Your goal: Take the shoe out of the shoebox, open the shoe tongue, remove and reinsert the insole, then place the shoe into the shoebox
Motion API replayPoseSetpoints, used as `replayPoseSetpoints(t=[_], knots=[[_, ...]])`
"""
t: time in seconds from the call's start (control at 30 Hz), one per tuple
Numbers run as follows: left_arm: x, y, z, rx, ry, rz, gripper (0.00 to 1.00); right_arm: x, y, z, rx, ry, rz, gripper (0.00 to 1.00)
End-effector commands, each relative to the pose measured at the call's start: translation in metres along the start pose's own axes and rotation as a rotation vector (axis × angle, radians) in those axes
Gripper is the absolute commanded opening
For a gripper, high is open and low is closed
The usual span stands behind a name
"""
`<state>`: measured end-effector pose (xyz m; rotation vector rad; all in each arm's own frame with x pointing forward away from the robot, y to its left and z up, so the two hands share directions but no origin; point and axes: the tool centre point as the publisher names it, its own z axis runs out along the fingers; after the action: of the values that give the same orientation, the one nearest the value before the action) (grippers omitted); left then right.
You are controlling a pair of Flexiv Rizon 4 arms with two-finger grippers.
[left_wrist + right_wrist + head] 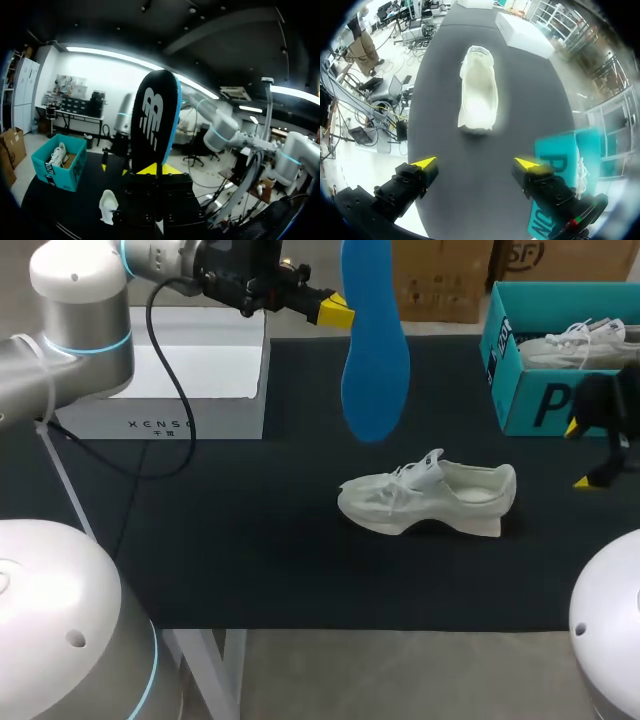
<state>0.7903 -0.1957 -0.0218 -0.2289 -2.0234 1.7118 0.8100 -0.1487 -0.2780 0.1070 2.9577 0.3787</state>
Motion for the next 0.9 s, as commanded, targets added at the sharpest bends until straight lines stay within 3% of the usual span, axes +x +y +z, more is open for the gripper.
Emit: replayPoseSetpoints(t=[0.03, 0.33, 0.9], knots=[[0.0, 0.0, 0.0, -0.002, -0.001, 0.0, 0.0, 0.016, 0.015, -0.002, 0.073, -0.038, 0.005, 1.0], [0.0, 0.0, 0.0, -0.002, -0.001, 0.0, 0.0, 0.017, 0.043, 0.01, 0.114, -0.048, 0.002, 1.0], [0.002, -0.002, 0.005, 0.003, 0.016, 0.002, 0.0, 0.013, 0.05, 0.01, 0.079, -0.037, -0.019, 1.0]])
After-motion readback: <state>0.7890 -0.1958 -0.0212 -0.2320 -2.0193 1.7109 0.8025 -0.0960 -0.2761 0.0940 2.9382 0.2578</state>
